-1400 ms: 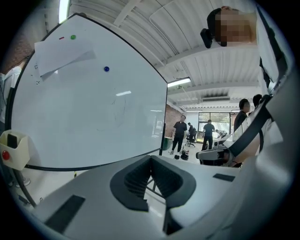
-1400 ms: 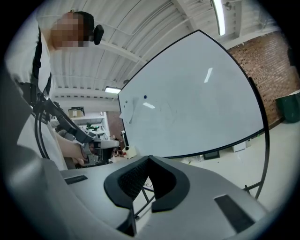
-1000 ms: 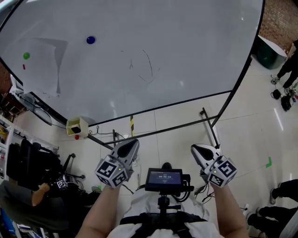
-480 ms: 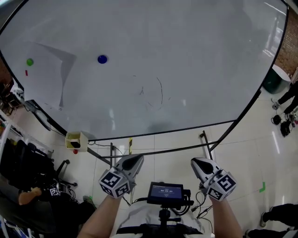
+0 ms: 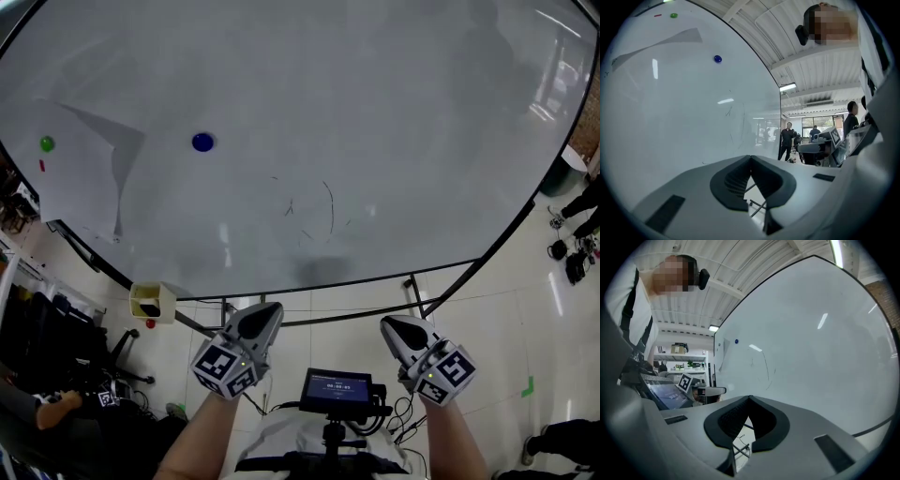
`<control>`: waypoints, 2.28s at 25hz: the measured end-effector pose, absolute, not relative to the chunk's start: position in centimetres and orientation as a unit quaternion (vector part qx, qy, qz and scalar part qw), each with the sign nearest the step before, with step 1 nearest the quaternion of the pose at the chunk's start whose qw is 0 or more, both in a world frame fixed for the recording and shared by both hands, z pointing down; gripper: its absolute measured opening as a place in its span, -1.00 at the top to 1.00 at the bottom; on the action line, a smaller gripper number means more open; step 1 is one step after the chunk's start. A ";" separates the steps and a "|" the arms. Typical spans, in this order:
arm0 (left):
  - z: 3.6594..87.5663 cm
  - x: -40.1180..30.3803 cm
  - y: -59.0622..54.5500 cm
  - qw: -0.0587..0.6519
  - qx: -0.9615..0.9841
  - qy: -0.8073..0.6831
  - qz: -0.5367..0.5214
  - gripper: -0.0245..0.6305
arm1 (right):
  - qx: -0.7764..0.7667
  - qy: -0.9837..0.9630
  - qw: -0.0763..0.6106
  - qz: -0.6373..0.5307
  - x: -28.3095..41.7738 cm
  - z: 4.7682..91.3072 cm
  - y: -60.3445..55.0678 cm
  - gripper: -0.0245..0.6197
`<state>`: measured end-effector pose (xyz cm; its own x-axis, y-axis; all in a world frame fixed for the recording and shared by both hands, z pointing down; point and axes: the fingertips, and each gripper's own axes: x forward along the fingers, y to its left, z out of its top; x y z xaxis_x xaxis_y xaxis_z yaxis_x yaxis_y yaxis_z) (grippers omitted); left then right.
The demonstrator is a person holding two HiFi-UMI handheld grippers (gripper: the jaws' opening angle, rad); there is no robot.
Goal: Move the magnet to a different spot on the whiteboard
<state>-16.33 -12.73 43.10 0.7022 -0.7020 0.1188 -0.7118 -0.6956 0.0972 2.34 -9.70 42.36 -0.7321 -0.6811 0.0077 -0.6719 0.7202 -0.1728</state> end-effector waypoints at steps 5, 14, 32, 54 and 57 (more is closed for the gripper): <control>41.4 -17.9 -15.2 0.037 0.914 -0.403 0.038 0.83 | -0.360 0.930 0.025 -0.074 1.1 41.6 -12.1 0.82; 37.9 -19.6 -18.8 -0.020 0.911 -0.411 -0.001 0.83 | -0.366 0.929 0.023 -0.056 -0.3 40.0 -16.0 0.82; 35.1 -21.6 -20.0 -0.077 0.904 -0.420 -0.011 0.83 | -0.345 0.937 0.037 -0.029 -3.1 36.8 -18.8 0.82; 25.5 -22.0 -20.6 -0.303 0.833 -0.454 0.089 0.82 | -0.270 0.960 0.076 0.007 -5.3 33.7 -20.3 0.82; 23.8 -21.6 -20.5 -0.331 0.821 -0.455 0.096 0.82 | -0.268 0.960 0.080 0.011 -4.9 33.1 -20.0 0.82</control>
<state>-21.55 -20.47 23.84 0.5677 -0.8106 -0.1437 -0.6835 -0.3668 -0.6311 -4.88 -20.04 33.15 -0.8440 -0.5121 -0.1594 -0.5158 0.8565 -0.0208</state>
